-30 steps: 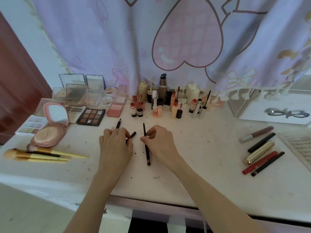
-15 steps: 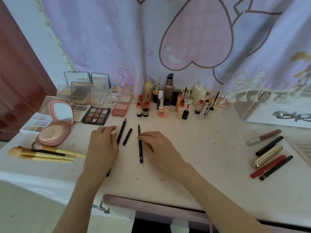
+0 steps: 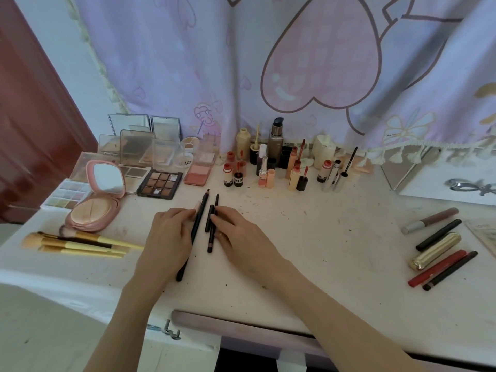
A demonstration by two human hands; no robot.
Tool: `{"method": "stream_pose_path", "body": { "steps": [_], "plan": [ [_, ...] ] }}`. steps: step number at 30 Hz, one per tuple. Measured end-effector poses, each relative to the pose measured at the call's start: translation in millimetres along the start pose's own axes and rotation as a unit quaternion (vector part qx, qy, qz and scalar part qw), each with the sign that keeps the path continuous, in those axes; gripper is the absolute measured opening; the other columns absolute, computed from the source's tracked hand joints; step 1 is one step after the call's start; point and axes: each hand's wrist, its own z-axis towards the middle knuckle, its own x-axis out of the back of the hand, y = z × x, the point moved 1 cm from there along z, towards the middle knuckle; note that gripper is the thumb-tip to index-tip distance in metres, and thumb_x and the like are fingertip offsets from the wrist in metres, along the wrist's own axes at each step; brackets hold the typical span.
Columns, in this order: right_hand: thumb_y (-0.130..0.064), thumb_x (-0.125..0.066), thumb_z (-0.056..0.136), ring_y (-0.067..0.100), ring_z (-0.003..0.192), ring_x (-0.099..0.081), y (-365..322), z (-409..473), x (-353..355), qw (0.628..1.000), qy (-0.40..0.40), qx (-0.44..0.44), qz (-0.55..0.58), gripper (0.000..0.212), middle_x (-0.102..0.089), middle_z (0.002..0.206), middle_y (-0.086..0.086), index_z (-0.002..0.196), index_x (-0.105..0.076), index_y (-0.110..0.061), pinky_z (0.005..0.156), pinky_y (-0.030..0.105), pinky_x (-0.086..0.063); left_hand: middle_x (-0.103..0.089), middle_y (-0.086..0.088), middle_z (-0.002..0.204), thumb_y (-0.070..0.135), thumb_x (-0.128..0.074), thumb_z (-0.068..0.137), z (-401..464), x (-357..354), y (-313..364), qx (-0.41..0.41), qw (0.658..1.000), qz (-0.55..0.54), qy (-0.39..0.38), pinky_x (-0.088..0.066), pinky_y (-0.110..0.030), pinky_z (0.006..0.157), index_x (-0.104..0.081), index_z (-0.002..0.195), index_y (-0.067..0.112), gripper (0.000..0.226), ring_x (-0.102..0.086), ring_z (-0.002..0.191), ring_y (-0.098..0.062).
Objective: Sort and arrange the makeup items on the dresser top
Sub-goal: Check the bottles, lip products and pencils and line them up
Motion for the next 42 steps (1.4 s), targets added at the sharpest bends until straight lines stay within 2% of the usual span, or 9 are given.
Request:
{"method": "stream_pose_path", "body": {
  "steps": [5, 9, 16, 21, 26, 30, 32, 38, 42],
  "plan": [
    [-0.011, -0.046, 0.096, 0.026, 0.132, -0.042, 0, 3, -3, 0.999, 0.024, 0.018, -0.027, 0.037, -0.047, 0.141, 0.011, 0.132, -0.049, -0.002, 0.112, 0.024, -0.013, -0.059, -0.014, 0.121, -0.007, -0.041, 0.088, 0, 0, 1, 0.002, 1.000, 0.000, -0.006, -0.033, -0.032, 0.096, -0.058, 0.121, 0.002, 0.038, -0.044, 0.113, -0.032],
    [-0.015, -0.041, 0.099, 0.025, 0.138, -0.033, 1, 3, -5, 0.998, 0.013, 0.025, -0.048, 0.039, -0.042, 0.145, 0.012, 0.136, -0.045, -0.003, 0.111, 0.022, -0.003, -0.060, -0.014, 0.120, -0.005, -0.042, 0.089, 0, 0, 0, -0.002, 1.000, 0.004, -0.014, -0.034, -0.033, 0.097, -0.057, 0.122, 0.002, 0.037, -0.046, 0.113, -0.032],
    [-0.017, -0.039, 0.100, 0.024, 0.140, -0.029, 3, 2, -4, 0.998, -0.004, 0.031, -0.056, 0.041, -0.038, 0.147, 0.012, 0.139, -0.041, -0.004, 0.113, 0.024, -0.004, -0.059, -0.015, 0.121, 0.005, -0.046, 0.092, 1, 2, -1, -0.014, 0.999, 0.026, -0.038, -0.037, -0.040, 0.096, -0.057, 0.123, 0.003, 0.032, -0.046, 0.112, -0.035],
    [-0.019, -0.039, 0.100, 0.022, 0.141, -0.027, 9, -12, 13, 0.997, 0.001, 0.032, -0.067, 0.042, -0.036, 0.149, 0.011, 0.140, -0.040, -0.007, 0.113, 0.022, -0.005, -0.059, -0.017, 0.120, 0.014, -0.051, 0.092, -2, 6, 4, -0.038, 0.998, 0.039, -0.006, -0.042, -0.050, 0.091, -0.058, 0.121, 0.003, 0.032, -0.051, 0.110, -0.038],
    [-0.019, -0.046, 0.092, 0.028, 0.128, -0.048, 29, -40, 46, 0.995, 0.041, 0.007, -0.090, 0.040, -0.053, 0.135, 0.014, 0.129, -0.054, -0.005, 0.111, 0.034, -0.023, -0.052, -0.010, 0.131, 0.016, -0.053, 0.092, -8, 2, 38, -0.114, 0.993, 0.020, -0.020, -0.032, -0.037, 0.104, -0.051, 0.130, 0.007, 0.040, -0.044, 0.124, -0.027],
    [-0.022, -0.046, 0.095, 0.024, 0.128, -0.047, 52, -76, 85, 0.991, 0.069, -0.051, -0.102, 0.040, -0.051, 0.137, 0.008, 0.132, -0.052, -0.011, 0.109, 0.025, -0.017, -0.052, -0.008, 0.132, 0.032, -0.043, 0.095, -18, -18, 81, -0.197, 0.979, 0.003, -0.055, -0.029, -0.029, 0.101, -0.050, 0.131, 0.009, 0.043, -0.046, 0.125, -0.025],
    [-0.022, -0.049, 0.093, 0.023, 0.122, -0.052, 65, -97, 105, 0.986, 0.096, -0.081, -0.108, 0.037, -0.057, 0.131, 0.007, 0.127, -0.057, -0.011, 0.105, 0.024, -0.025, -0.054, -0.008, 0.131, 0.040, -0.031, 0.091, -22, -35, 100, -0.243, 0.966, 0.010, -0.084, -0.031, -0.031, 0.099, -0.050, 0.131, 0.009, 0.054, -0.048, 0.123, -0.026],
    [-0.008, -0.059, 0.088, 0.030, 0.101, -0.063, 117, -146, 161, 0.967, 0.151, -0.136, -0.156, 0.023, -0.068, 0.108, 0.011, 0.109, -0.068, -0.005, 0.088, 0.029, -0.040, -0.036, 0.000, 0.146, 0.046, -0.025, 0.094, -32, -87, 166, -0.311, 0.938, -0.011, -0.153, -0.015, -0.024, 0.109, -0.031, 0.143, 0.019, 0.057, -0.024, 0.139, -0.019],
    [-0.008, -0.054, 0.092, 0.030, 0.113, -0.052, 158, -152, 193, 0.957, 0.105, -0.206, -0.176, 0.027, -0.063, 0.118, 0.011, 0.117, -0.064, -0.007, 0.094, 0.032, -0.038, -0.013, 0.001, 0.155, 0.037, -0.033, 0.098, -29, -115, 197, -0.328, 0.932, 0.041, -0.150, -0.002, -0.031, 0.116, -0.015, 0.147, 0.023, 0.054, -0.001, 0.144, -0.018]
  ]
}}
